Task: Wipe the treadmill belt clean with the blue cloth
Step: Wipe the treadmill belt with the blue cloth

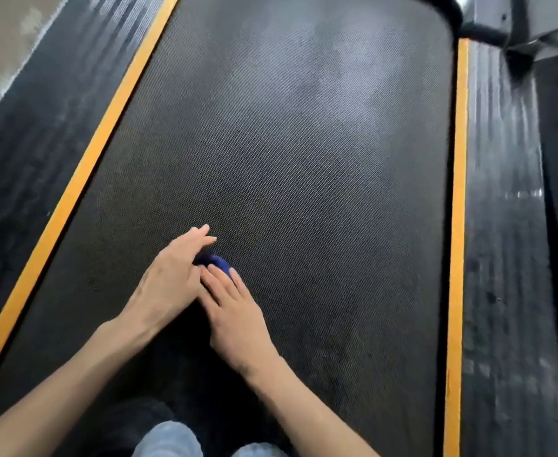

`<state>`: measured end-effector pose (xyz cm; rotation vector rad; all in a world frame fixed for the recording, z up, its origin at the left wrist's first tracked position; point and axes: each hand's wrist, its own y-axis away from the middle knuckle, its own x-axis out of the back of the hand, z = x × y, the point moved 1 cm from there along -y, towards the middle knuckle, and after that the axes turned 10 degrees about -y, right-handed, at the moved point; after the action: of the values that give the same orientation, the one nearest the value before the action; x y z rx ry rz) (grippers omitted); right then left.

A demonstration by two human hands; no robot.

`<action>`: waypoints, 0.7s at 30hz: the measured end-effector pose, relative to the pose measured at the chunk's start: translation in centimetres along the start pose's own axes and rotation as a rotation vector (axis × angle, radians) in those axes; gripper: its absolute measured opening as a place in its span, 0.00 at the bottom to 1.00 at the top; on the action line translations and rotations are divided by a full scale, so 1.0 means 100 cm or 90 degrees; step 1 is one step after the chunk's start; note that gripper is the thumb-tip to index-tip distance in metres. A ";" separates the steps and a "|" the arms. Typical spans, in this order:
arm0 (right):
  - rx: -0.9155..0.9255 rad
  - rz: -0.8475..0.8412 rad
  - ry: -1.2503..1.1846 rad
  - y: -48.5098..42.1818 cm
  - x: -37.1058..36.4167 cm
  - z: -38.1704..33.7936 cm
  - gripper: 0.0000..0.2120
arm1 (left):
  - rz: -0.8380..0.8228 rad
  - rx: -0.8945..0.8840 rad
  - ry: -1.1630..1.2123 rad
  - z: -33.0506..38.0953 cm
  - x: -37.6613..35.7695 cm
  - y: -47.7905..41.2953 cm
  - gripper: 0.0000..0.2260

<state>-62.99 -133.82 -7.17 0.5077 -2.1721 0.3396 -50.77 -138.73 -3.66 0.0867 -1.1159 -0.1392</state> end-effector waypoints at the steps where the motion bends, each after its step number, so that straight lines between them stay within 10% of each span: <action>1: 0.026 -0.023 0.011 0.000 0.003 0.007 0.28 | -0.007 -0.021 0.000 0.003 0.000 -0.002 0.28; 8: -0.327 0.206 0.040 0.055 0.107 0.122 0.34 | -0.007 -0.106 -0.083 0.006 -0.010 -0.002 0.26; 21: -0.515 -0.136 0.063 0.084 0.163 0.122 0.49 | -0.185 -0.204 -0.339 0.090 -0.040 -0.013 0.37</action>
<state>-84.31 -135.34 -1.95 0.2419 -1.9254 -0.6028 -60.72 -139.40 -3.46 -0.0811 -1.5921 -0.6265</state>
